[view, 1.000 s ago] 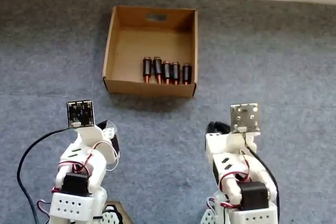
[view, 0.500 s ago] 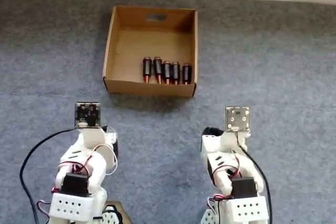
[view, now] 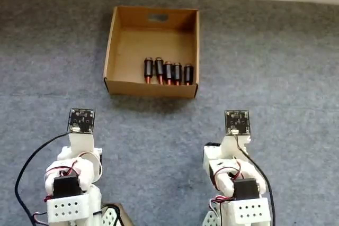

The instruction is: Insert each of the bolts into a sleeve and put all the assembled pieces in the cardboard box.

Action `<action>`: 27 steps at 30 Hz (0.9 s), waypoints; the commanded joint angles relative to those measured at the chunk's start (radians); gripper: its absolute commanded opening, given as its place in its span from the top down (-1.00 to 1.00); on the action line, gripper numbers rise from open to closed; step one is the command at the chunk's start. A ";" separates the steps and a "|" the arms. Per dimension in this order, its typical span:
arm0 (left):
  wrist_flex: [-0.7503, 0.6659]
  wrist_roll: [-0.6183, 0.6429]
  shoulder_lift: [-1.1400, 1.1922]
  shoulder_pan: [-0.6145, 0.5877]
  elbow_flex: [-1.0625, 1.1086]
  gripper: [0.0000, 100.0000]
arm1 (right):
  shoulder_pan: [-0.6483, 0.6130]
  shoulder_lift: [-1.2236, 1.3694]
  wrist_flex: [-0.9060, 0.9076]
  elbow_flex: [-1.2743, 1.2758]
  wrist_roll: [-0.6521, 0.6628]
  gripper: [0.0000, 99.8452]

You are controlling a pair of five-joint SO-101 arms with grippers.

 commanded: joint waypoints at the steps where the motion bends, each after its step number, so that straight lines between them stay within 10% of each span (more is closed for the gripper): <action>1: 0.003 -0.008 -0.004 -0.015 0.019 0.95 | 0.008 -0.005 0.004 0.139 -0.011 0.94; 27: 0.011 -0.008 -0.073 0.257 0.018 0.95 | 0.012 -0.156 0.200 0.139 -0.006 0.94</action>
